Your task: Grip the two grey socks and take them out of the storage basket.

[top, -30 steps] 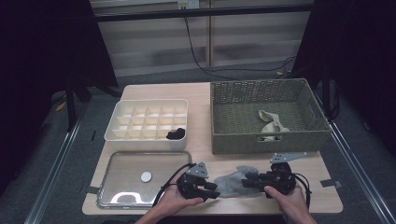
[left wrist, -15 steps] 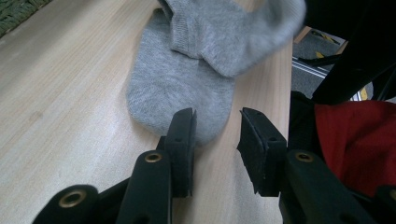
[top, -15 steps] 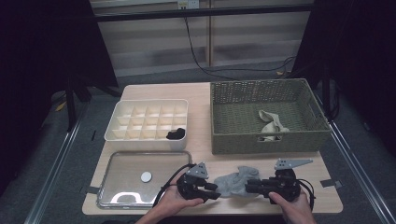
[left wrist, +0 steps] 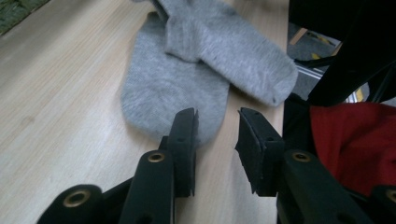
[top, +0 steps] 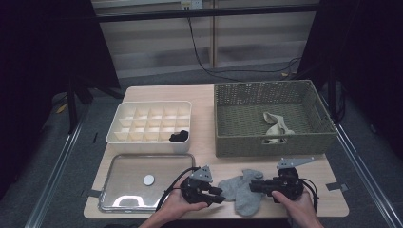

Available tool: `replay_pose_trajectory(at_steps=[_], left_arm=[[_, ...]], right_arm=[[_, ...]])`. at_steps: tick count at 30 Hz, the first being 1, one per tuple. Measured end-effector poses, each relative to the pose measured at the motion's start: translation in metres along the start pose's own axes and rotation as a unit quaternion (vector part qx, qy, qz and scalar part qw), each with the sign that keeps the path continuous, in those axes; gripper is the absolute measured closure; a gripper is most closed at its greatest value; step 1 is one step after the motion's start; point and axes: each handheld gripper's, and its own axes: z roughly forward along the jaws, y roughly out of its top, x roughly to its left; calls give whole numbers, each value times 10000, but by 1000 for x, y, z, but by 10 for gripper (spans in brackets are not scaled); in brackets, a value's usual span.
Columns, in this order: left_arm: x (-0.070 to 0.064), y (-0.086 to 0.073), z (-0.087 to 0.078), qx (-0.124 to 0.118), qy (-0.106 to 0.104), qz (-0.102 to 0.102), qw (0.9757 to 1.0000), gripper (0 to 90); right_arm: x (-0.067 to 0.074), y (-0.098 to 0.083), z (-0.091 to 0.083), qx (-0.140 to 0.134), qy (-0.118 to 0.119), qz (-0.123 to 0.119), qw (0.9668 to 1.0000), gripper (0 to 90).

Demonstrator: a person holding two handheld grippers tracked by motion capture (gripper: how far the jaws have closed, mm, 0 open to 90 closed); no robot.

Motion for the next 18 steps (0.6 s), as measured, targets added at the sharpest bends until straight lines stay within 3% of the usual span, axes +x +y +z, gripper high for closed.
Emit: replay_pose_trajectory(at_steps=[7,10,12,18], left_arm=[[-1,5,10,27,-73,-9,10000,687],[1,5,13,151,-57,34,9999,684],[2,4,14,120,-71,-48,9999,679],[6,3,16,188,-9,-43,9998,667]], right_arm=[[-21,20,-1,-115,-260,-21,9996,722],[-31,27,2,-73,-335,-42,9994,694],[-37,30,5,-6,-314,-18,9995,668],[-44,27,18,263,-361,-47,9990,658]])
